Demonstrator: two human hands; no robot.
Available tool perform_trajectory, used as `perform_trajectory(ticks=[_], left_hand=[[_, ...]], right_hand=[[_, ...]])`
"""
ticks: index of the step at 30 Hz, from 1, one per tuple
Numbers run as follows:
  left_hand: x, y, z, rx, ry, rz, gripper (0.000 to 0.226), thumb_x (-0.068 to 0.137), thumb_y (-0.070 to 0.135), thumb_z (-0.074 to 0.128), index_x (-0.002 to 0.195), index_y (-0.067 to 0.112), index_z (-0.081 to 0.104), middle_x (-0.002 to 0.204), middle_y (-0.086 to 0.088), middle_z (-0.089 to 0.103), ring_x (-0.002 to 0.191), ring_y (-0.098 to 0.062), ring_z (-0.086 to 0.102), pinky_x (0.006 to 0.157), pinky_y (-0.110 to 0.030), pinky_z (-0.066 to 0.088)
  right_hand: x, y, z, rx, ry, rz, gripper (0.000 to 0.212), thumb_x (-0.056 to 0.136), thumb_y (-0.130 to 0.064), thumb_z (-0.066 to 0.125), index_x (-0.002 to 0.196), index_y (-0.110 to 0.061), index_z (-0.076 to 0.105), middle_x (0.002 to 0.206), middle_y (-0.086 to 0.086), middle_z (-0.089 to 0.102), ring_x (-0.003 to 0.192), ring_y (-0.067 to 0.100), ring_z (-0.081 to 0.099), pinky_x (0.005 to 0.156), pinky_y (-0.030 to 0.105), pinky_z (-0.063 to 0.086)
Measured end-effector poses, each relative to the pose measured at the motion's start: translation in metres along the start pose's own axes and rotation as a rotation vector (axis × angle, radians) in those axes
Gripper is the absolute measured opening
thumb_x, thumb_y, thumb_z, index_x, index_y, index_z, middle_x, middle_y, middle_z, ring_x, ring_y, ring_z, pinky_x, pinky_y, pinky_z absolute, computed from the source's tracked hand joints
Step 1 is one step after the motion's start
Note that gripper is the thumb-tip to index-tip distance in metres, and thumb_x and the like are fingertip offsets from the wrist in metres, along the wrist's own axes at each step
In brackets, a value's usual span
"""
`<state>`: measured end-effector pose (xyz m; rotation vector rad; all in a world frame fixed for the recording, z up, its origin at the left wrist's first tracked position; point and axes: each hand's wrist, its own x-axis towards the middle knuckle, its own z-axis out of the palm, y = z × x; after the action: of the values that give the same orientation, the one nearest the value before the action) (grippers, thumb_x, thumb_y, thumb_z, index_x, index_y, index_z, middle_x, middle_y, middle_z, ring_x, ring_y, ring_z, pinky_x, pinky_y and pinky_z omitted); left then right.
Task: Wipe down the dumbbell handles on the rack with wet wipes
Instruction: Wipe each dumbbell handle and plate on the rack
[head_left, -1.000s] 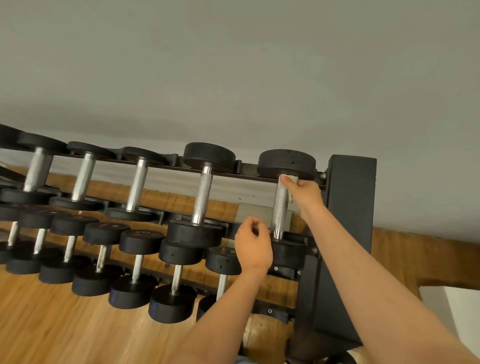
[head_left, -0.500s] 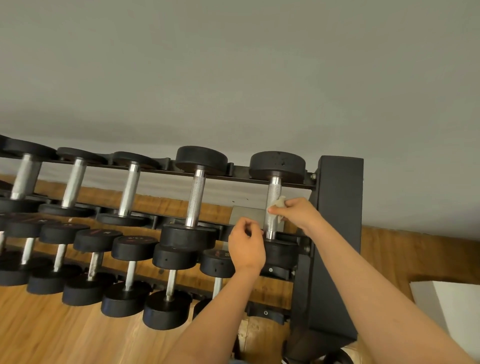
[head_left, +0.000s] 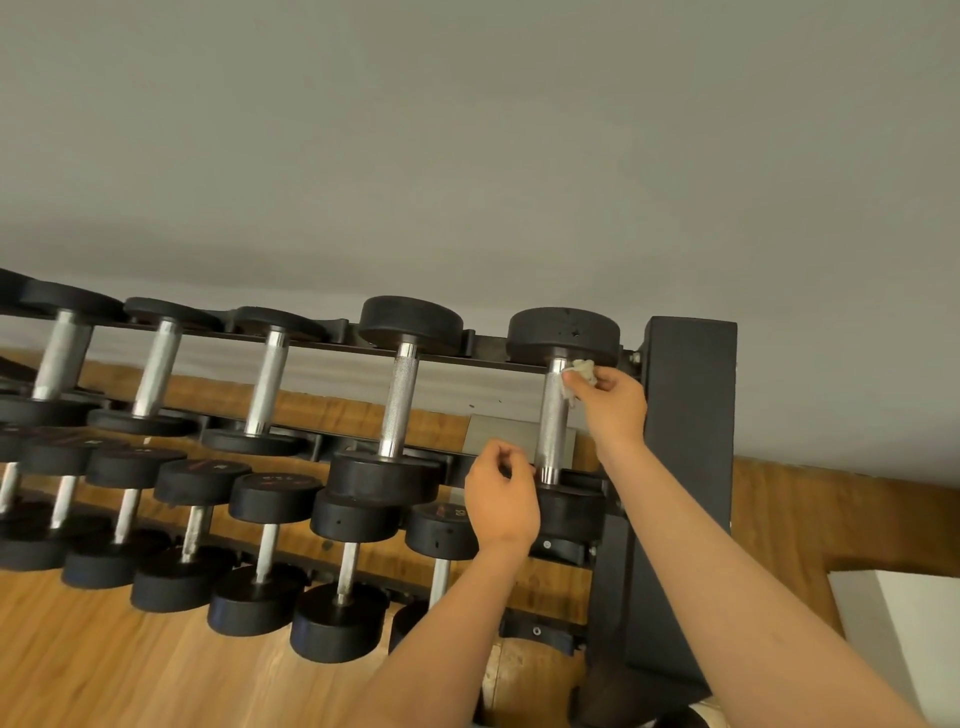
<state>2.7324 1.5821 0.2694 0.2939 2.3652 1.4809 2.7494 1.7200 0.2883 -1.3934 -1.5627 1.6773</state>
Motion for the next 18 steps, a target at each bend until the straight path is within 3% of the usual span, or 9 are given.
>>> perform_trajectory(ticks=[3,7,11,18], left_hand=[[0.0,-0.001,0.0,-0.003,-0.007,-0.002,0.017,0.096,0.009,0.051,0.081,0.01,0.059,0.077,-0.004,0.065,0.075,-0.012,0.063,0.064,-0.006,0.042],[0.0,-0.002,0.0,-0.006,-0.012,-0.009,0.017,0.095,0.011,0.052,0.08,0.014,0.058,0.079,-0.003,0.065,0.078,-0.013,0.063,0.065,-0.009,0.041],[0.0,-0.001,0.0,-0.016,-0.014,-0.016,0.018,0.095,0.012,0.051,0.08,0.015,0.058,0.078,-0.001,0.066,0.078,-0.012,0.063,0.065,-0.009,0.042],[-0.001,0.0,0.0,-0.016,-0.018,-0.018,0.016,0.094,0.012,0.052,0.08,0.014,0.058,0.077,-0.003,0.065,0.076,-0.013,0.062,0.065,-0.011,0.04]], right_hand=[[0.004,-0.001,0.003,-0.084,-0.055,-0.006,0.011,0.09,-0.025,0.068,0.087,-0.015,0.068,0.088,0.003,0.068,0.083,0.011,0.059,0.072,0.02,0.044],[0.014,-0.009,0.003,-0.102,-0.095,0.051,0.039,0.09,-0.031,0.067,0.101,0.006,0.068,0.106,0.021,0.068,0.1,0.03,0.063,0.085,0.035,0.048],[0.019,-0.008,0.003,-0.079,-0.155,0.097,0.033,0.089,-0.033,0.069,0.1,-0.001,0.068,0.098,0.008,0.066,0.09,0.018,0.059,0.083,0.027,0.041],[0.021,-0.009,-0.004,-0.208,-0.289,0.117,0.019,0.085,-0.033,0.073,0.084,-0.015,0.066,0.086,-0.005,0.061,0.084,0.008,0.055,0.083,0.028,0.043]])
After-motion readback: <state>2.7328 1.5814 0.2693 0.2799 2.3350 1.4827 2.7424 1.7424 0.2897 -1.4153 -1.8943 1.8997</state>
